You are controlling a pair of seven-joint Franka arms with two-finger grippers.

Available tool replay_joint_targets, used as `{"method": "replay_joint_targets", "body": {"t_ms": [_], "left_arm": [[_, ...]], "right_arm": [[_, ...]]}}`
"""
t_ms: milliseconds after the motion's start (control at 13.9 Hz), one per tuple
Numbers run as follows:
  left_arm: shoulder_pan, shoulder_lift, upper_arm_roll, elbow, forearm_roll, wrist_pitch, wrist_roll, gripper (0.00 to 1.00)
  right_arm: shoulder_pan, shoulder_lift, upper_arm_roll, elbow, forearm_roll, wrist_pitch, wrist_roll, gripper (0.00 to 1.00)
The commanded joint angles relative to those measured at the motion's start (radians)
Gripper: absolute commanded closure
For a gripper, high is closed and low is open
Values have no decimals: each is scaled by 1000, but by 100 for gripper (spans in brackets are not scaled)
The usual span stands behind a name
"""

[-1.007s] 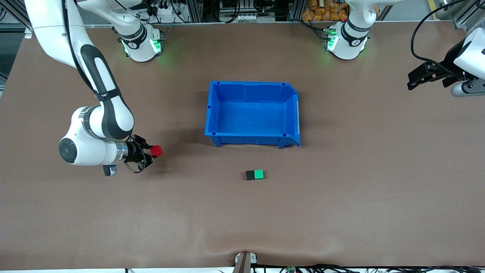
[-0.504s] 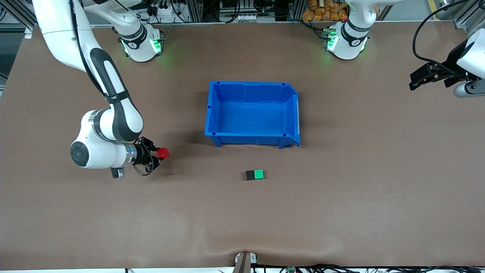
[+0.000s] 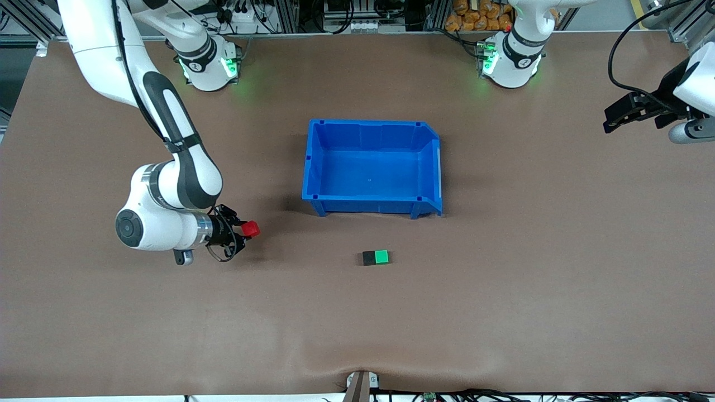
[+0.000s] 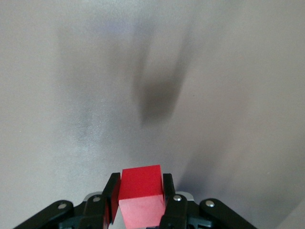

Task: Attach green and red cubes to black cube
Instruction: 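Lower the red cube with the right gripper beside the black cube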

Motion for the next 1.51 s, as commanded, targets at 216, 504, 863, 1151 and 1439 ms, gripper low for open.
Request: {"method": "replay_joint_targets", "body": {"t_ms": [216,504,863,1151,1439], "left_arm": [[5,-13,-3,-9,-6,4,-1,0],[5,-11,-4,-8,-6,4,-1,0],[5,-14,-7,-8,-8,4,-1,0],[5,-14,-7,-8,-6,4,-1,0],[5,-14,-7,-8,-6,4,-1,0]], "right_arm": [[37,45,-8,84,24,-4,101,100],[59,57,-8,109,24,-4,142,100],[73,80,-6,141,24,24,190,100],[108,102,-8,157,24,76,254,100],[129,137,-8,184,24,119,293,100]]}}
